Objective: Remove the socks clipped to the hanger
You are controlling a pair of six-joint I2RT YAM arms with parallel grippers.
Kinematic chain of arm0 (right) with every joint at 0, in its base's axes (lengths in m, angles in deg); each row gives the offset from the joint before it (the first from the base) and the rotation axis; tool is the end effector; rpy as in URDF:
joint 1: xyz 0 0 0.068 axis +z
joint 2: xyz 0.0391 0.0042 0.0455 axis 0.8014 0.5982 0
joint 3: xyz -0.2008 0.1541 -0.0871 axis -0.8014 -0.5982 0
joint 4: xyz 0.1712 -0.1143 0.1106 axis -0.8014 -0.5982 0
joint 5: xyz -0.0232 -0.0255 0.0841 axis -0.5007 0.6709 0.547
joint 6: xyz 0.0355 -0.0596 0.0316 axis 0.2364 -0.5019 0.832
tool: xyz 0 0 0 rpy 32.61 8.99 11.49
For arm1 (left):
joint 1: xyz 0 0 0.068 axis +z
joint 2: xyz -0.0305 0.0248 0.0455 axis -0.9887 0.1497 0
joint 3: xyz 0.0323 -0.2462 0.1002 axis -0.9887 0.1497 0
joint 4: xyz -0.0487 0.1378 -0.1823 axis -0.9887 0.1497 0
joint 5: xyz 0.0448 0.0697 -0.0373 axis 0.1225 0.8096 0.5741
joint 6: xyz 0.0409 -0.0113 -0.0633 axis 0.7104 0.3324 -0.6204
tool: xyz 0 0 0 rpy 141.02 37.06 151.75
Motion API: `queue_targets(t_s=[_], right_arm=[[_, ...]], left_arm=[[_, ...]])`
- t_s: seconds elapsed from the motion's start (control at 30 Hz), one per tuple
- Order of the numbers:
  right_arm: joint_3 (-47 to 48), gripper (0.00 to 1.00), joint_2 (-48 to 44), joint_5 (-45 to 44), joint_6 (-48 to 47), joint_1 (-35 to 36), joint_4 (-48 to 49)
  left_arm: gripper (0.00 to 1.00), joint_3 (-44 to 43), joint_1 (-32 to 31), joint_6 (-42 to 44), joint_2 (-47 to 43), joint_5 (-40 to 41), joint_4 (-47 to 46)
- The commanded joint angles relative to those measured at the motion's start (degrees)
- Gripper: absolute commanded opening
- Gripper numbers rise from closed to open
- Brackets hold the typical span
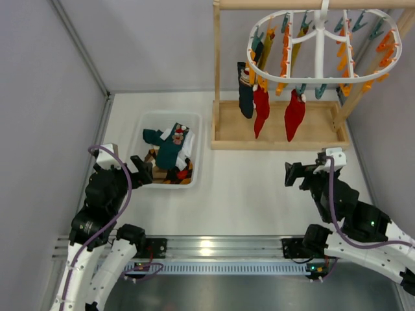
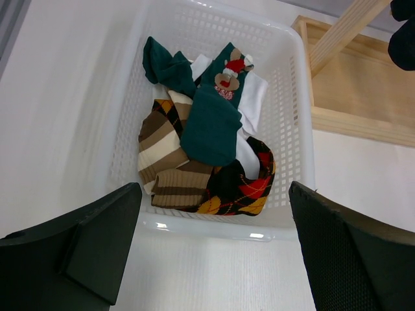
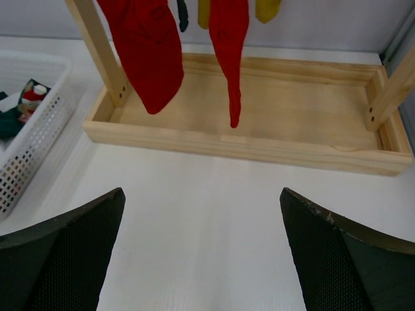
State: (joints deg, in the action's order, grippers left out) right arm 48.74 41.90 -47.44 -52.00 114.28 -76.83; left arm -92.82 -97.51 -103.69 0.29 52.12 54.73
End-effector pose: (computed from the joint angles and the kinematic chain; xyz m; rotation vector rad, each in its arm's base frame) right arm 0.0791 0.0353 0.3188 -0.0768 1.7048 0.1019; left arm 0.0895 -0.0126 0.3113 -0.2159 1.8600 -0.2615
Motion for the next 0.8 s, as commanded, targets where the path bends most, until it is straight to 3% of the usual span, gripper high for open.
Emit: queue_targets(t_s=[0.0, 0.13, 0.2, 0.23, 0.27, 0.37, 0.47, 0.63, 0.77], right_arm=[[-3.59, 0.99, -1.04, 7.04, -5.41, 0.69, 15.07], [-5.71, 1.00, 3.52, 4.23, -11.12, -0.97, 22.30], [-6.06, 0.99, 7.20, 11.93, -11.05, -7.20, 25.37], [-6.15, 0.98, 8.53, 22.49, -9.22, -11.14, 26.17], [-6.50, 0.95, 11.42, 27.73, -8.24, -21.19, 27.05], [-7.90, 0.93, 15.91, 43.13, -5.69, -38.18, 31.00], [-10.27, 0.93, 19.42, 52.03, -5.33, -46.13, 38.72], [-13.97, 0.82, 25.15, 58.09, -6.47, -47.92, 52.58], [-18.71, 0.72, 29.01, 57.49, -6.56, -48.53, 63.49]], left_arm=[[0.99, 0.12, -0.23, -0.14, -0.22, 0.22, -2.84], [0.99, 0.12, -0.93, -0.23, 0.04, 0.49, -2.92], [0.99, 0.21, -1.37, -0.32, 0.48, 0.84, -2.83], [0.99, 0.21, -1.81, -0.32, 0.48, 0.93, -2.83], [0.99, 0.21, -2.07, -0.32, 0.57, 1.02, -2.92], [0.99, 0.30, -2.86, -0.41, 0.57, 1.63, -2.92], [0.99, 0.39, -3.57, -0.41, 0.40, 1.98, -2.84], [0.99, -0.23, -3.74, -0.06, 0.75, 2.25, -2.75], [0.99, -1.28, -3.66, 0.47, 0.57, 1.55, -2.75]])
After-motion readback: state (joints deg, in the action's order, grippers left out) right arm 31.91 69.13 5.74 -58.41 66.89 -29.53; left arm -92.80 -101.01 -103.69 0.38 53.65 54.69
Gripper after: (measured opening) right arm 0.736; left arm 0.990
